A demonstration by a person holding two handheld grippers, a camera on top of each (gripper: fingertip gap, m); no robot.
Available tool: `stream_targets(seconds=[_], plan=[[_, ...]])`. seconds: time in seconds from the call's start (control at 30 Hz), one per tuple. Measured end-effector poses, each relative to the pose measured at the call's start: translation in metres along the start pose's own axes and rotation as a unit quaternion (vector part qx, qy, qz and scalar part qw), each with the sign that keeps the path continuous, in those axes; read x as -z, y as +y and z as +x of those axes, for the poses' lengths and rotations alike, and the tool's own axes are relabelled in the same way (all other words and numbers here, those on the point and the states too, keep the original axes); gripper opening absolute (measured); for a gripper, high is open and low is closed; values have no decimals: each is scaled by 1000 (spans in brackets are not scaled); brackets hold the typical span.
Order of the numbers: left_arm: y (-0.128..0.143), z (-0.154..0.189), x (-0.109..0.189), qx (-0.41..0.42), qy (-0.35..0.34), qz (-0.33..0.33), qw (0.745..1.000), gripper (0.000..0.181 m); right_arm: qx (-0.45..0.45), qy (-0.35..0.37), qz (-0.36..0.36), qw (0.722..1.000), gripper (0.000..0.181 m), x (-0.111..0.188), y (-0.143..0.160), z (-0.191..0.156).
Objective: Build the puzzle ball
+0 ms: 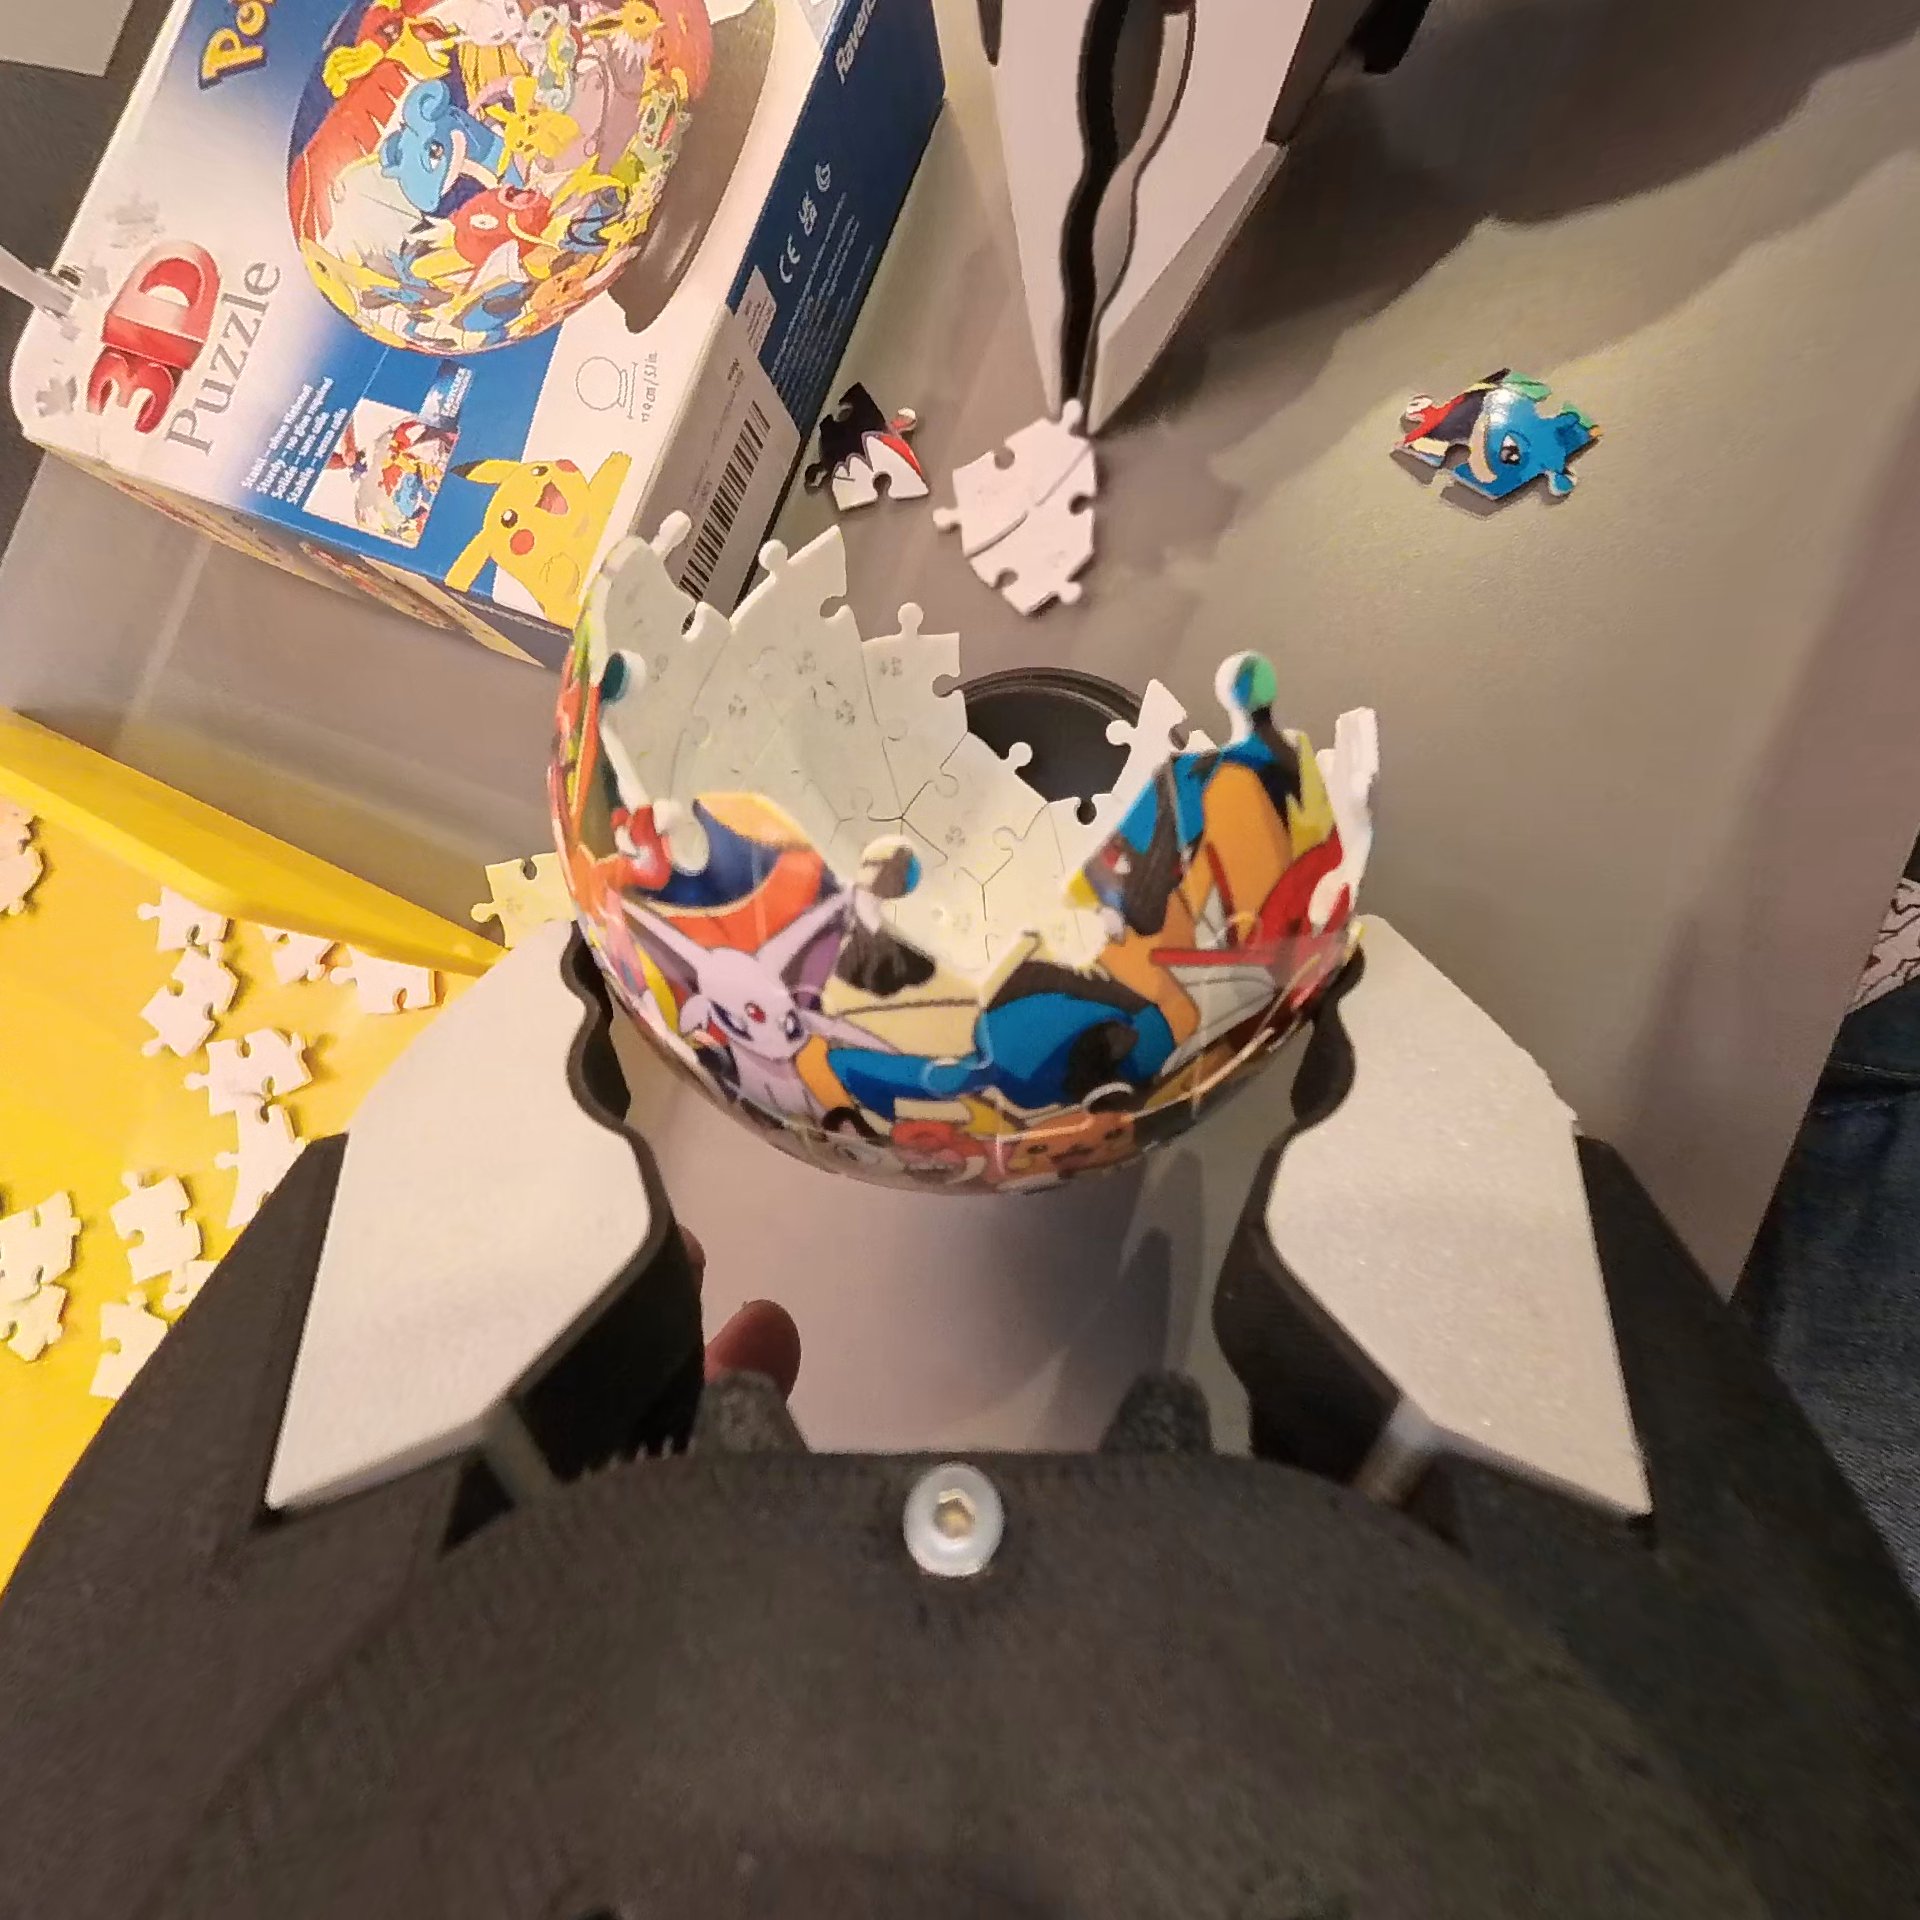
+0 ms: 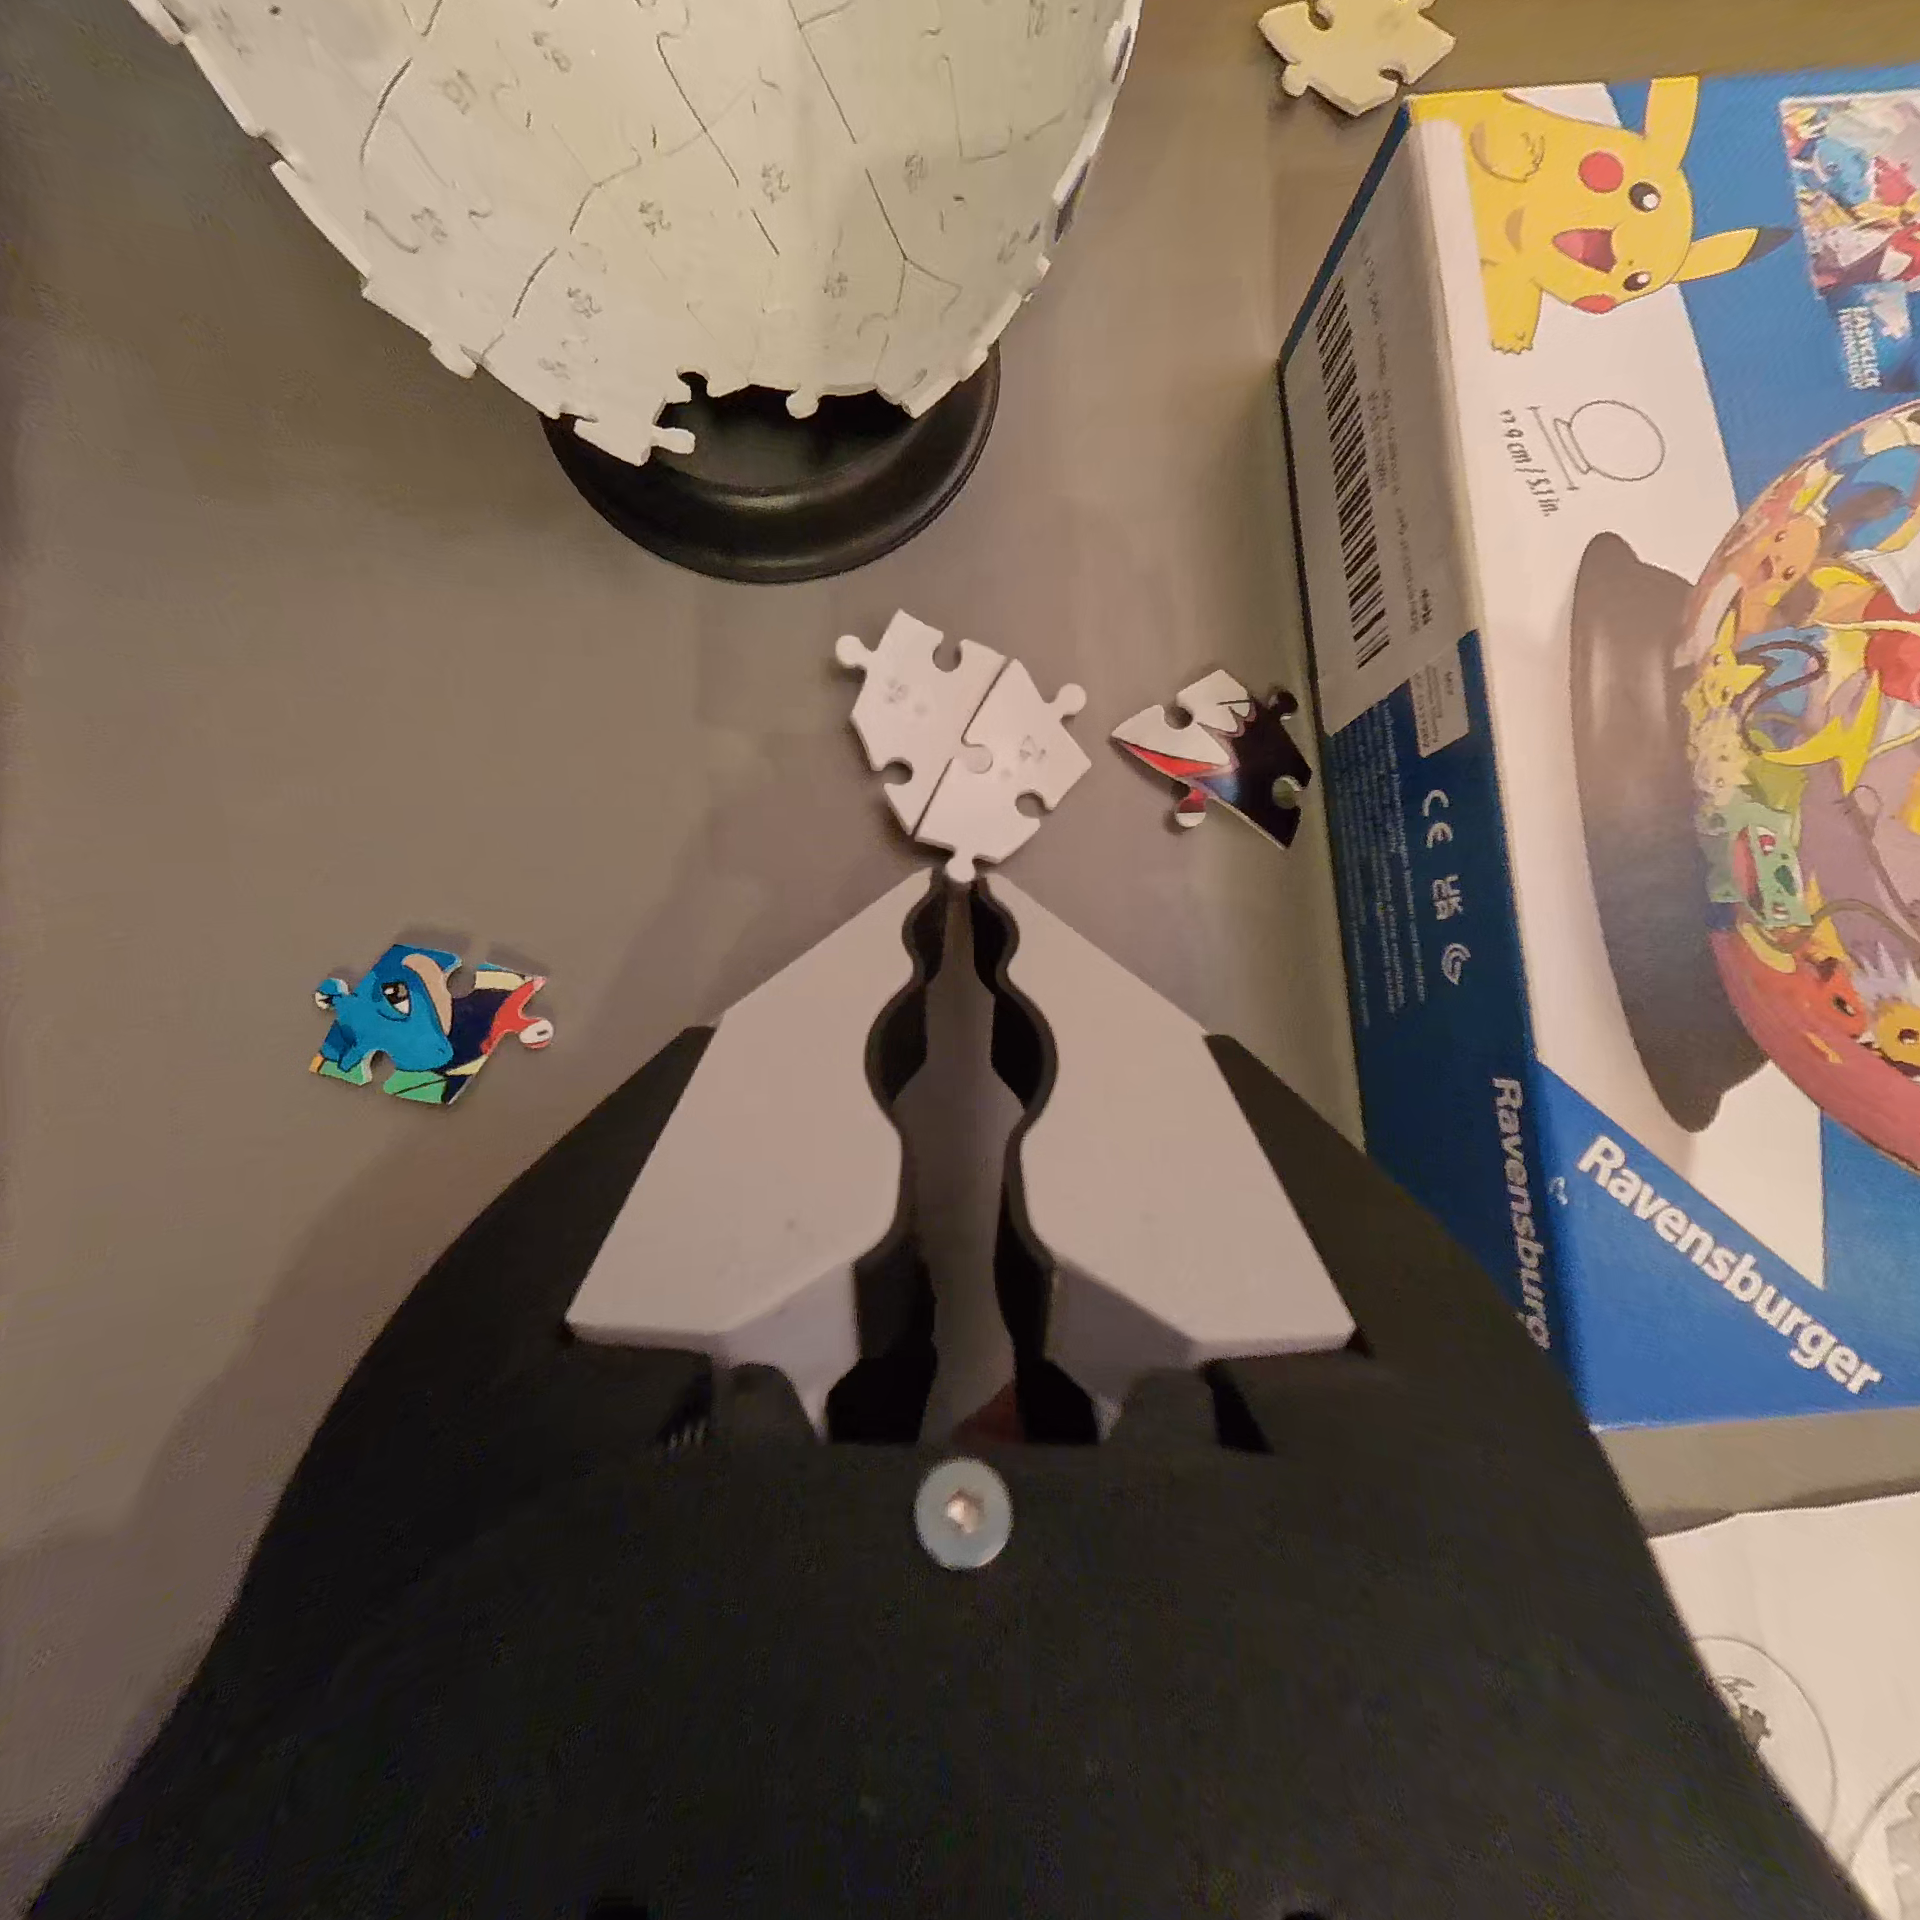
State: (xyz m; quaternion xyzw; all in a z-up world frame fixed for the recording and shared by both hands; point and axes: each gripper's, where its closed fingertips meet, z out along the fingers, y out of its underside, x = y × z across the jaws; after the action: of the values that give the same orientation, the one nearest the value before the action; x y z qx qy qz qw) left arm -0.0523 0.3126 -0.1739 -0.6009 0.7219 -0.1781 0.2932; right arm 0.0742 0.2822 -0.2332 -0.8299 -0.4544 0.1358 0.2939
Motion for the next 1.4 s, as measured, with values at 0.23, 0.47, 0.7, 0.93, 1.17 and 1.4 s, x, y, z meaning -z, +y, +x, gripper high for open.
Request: stream_targets(seconds=[0.23,0.47,0.7,0.93,1.17,1.4], plan=[[-1,0,-1,0,0,2,1000,126,7,-19,17,1000,8,7,-8,-9],[-1,1,-1,-2,0,1,1000,126,35,-7,18,999,40,-1,-10,9],[-1,1,0,0,-2,1,1000,126,46,-46,19,998,35,-9,-16,-13],[-2,1,-1,-2,-1,2,1000,126,64,-21,19,998,32,-11,-20,3],[0,1,0,2,-2,4,1000,126,71,-52,22,996,23,-15,-21,-5],[-2,0,-1,1,-1,4,1000,126,30,-53,39,997,9,-8,-24,-13]])
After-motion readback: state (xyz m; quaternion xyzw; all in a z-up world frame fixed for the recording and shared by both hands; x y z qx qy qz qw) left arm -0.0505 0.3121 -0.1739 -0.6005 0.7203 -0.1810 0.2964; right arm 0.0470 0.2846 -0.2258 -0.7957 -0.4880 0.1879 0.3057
